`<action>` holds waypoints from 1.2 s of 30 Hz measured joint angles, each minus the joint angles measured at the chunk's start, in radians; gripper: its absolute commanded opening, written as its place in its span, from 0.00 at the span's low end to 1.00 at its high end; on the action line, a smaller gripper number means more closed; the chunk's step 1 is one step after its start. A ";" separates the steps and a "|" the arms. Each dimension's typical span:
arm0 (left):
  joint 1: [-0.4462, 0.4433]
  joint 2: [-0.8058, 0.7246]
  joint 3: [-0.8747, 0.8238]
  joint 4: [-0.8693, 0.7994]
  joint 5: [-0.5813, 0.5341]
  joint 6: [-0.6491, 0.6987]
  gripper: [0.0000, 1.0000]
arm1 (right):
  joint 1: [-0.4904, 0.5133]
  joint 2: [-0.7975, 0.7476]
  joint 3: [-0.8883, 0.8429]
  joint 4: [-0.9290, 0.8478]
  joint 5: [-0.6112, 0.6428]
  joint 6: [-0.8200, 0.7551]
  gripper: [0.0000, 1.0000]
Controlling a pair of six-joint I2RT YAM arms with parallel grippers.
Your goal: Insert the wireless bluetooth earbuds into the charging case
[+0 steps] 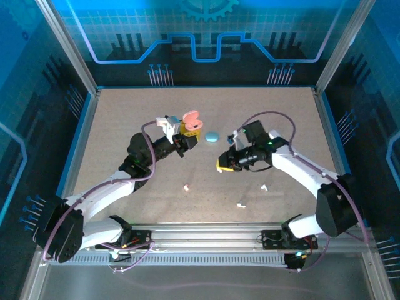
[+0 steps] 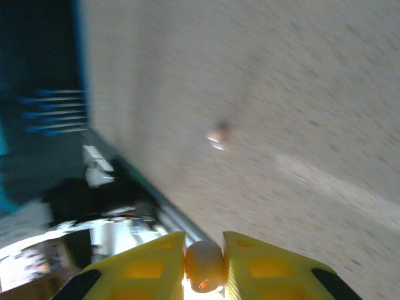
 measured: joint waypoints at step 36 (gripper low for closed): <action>-0.042 0.091 0.002 -0.096 -0.085 0.095 0.35 | -0.142 -0.001 0.122 -0.113 -0.093 -0.048 0.23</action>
